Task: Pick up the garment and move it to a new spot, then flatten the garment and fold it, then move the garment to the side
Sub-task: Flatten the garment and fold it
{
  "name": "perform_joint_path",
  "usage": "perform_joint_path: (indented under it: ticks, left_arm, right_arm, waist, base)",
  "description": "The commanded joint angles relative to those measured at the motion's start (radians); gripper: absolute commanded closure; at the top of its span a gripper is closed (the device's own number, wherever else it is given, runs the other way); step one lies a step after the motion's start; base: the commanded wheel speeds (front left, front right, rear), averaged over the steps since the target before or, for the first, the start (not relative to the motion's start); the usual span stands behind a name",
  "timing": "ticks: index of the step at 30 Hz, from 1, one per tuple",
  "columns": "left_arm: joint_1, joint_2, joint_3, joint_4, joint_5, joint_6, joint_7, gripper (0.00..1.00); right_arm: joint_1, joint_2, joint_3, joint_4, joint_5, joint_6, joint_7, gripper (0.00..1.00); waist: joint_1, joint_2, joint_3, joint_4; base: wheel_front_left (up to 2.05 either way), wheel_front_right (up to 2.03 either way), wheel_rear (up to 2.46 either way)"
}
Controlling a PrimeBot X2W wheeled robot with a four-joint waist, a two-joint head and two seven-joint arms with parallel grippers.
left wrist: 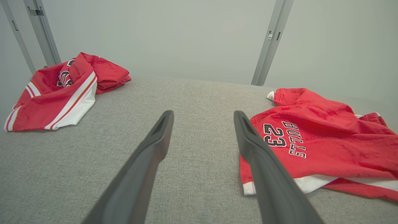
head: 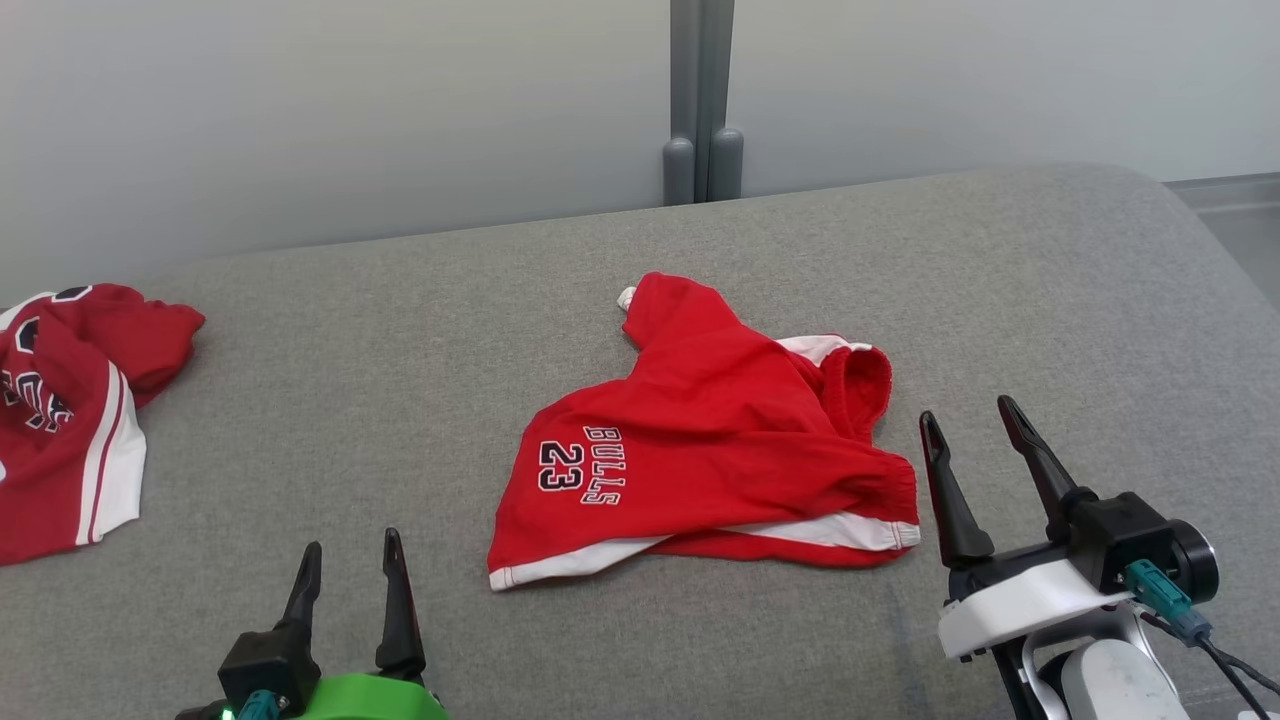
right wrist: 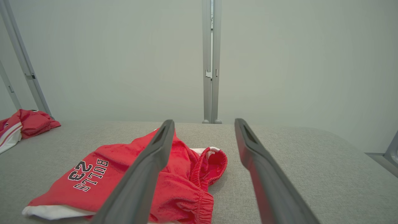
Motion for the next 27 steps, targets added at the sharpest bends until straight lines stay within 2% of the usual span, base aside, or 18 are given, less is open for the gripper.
perform_joint_path:
  ticks: [1,13,20,27]
  left_arm:
    - [0.014,0.002,0.002,0.002,0.000,-0.001,0.000,0.00]
    - [0.010,0.002,-0.013,0.042,-0.009,-0.008,0.000,0.00]
    - [0.001,0.002,-0.025,0.049,-0.014,-0.010,0.000,0.00]
    - [-0.015,0.002,-0.052,0.063,-0.014,-0.015,0.000,0.00]
  right_arm:
    - [0.014,-0.001,-0.002,0.001,0.010,0.000,-0.002,0.00]
    - [0.026,-0.001,-0.010,0.043,0.000,0.000,-0.002,0.00]
    - [0.035,-0.012,-0.022,0.180,-0.038,0.000,0.013,0.00]
    - [-0.022,-0.035,0.000,0.336,-0.028,0.000,0.017,0.00]
  waist:
    - [0.0000,0.0000,-0.001,0.001]
    - [0.0000,0.0000,-0.006,0.005]
    - [0.0000,0.0000,0.000,0.007]
    - [0.0000,0.0000,0.014,0.016]
  base:
    - [0.00,0.00,0.00]
    - [0.00,0.00,0.00]
    - [0.00,0.00,0.00]
    - [0.00,0.00,0.00]
